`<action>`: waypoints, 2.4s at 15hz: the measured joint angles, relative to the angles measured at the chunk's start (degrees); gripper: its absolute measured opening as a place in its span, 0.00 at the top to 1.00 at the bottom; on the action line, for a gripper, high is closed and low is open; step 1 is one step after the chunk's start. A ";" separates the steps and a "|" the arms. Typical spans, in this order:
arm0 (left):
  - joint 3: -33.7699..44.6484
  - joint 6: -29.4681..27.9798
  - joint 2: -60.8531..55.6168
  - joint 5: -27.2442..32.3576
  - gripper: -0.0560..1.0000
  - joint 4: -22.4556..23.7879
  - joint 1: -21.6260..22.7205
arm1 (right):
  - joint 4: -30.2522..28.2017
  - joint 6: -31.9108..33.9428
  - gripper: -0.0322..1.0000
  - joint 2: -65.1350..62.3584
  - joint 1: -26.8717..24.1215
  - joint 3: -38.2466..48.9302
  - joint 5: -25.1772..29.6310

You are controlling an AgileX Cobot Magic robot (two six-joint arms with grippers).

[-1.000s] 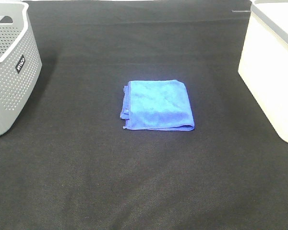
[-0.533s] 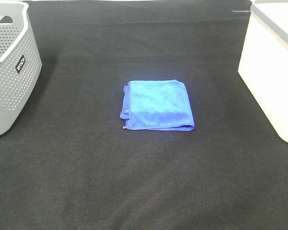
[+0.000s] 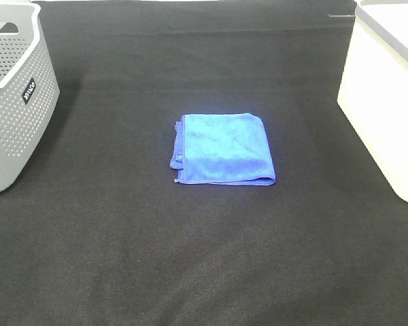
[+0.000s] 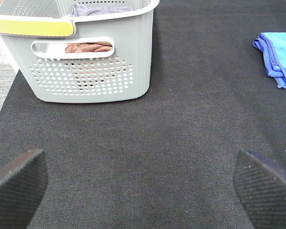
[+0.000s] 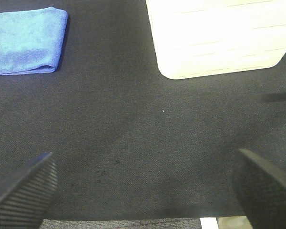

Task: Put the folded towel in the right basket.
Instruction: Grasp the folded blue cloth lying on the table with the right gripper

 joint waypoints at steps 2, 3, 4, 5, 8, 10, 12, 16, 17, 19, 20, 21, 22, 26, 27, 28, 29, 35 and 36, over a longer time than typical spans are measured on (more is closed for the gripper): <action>0.00 0.00 0.00 0.00 0.01 0.00 0.00 | 0.00 0.00 0.03 0.00 0.00 0.00 0.00; 0.00 0.00 0.00 0.00 0.01 0.00 0.00 | 0.00 -0.11 0.03 0.00 0.00 0.00 0.00; 0.00 0.00 0.00 0.00 0.01 0.00 0.00 | 0.00 -0.63 0.03 0.00 0.00 0.00 0.00; 0.00 0.00 0.00 0.00 0.01 0.00 0.00 | 0.00 -1.09 0.03 0.00 0.00 0.00 0.00; 0.00 0.00 0.00 0.00 0.01 0.00 0.00 | 0.11 -1.43 0.03 0.00 0.00 0.00 0.00; 0.00 0.00 0.00 0.00 0.01 0.00 0.00 | 0.11 -1.43 0.03 0.00 0.00 0.00 0.00; 0.00 0.00 0.00 0.00 0.01 0.00 0.00 | 0.11 -1.43 0.03 0.00 0.00 0.00 0.00; 0.00 0.00 0.00 0.00 0.01 0.00 0.00 | 0.17 -1.43 0.03 0.00 0.00 0.00 0.00; 0.00 0.00 0.00 0.00 0.01 0.00 0.00 | 0.17 -1.43 0.03 0.00 0.00 0.00 0.00; 0.00 0.00 0.00 0.00 0.01 0.00 0.00 | 0.17 -1.43 0.03 0.00 0.00 0.00 0.00; 0.00 0.00 0.00 0.00 0.01 0.00 0.00 | 0.17 -1.43 0.03 0.00 0.00 0.00 0.00; 0.00 0.00 0.00 0.00 0.01 0.00 0.00 | 0.17 -1.49 0.03 0.63 0.00 0.00 0.00; 0.00 0.00 0.00 0.00 0.01 0.00 0.00 | 0.17 -1.49 0.03 2.92 0.00 -0.06 -0.06; 0.00 0.00 0.00 0.00 0.01 0.00 0.00 | 5.67 -1.49 0.03 29.34 0.00 -14.78 0.34; 0.00 0.00 0.00 0.00 0.01 0.00 0.00 | 7.85 -1.49 0.03 36.38 0.00 -20.23 1.32; 0.00 0.00 0.00 0.00 0.01 0.00 0.00 | 9.57 -1.49 0.03 41.83 0.00 -24.64 2.92; 0.00 0.00 0.00 0.00 0.01 0.00 0.00 | 11.23 -1.49 0.03 46.47 0.00 -28.30 3.84; 0.00 0.00 0.00 0.00 0.01 0.00 0.00 | 23.84 -6.07 0.03 63.48 0.00 -36.67 4.35; 0.00 0.00 0.00 0.00 0.01 0.00 0.00 | 24.47 -6.02 0.03 67.04 0.17 -38.10 3.78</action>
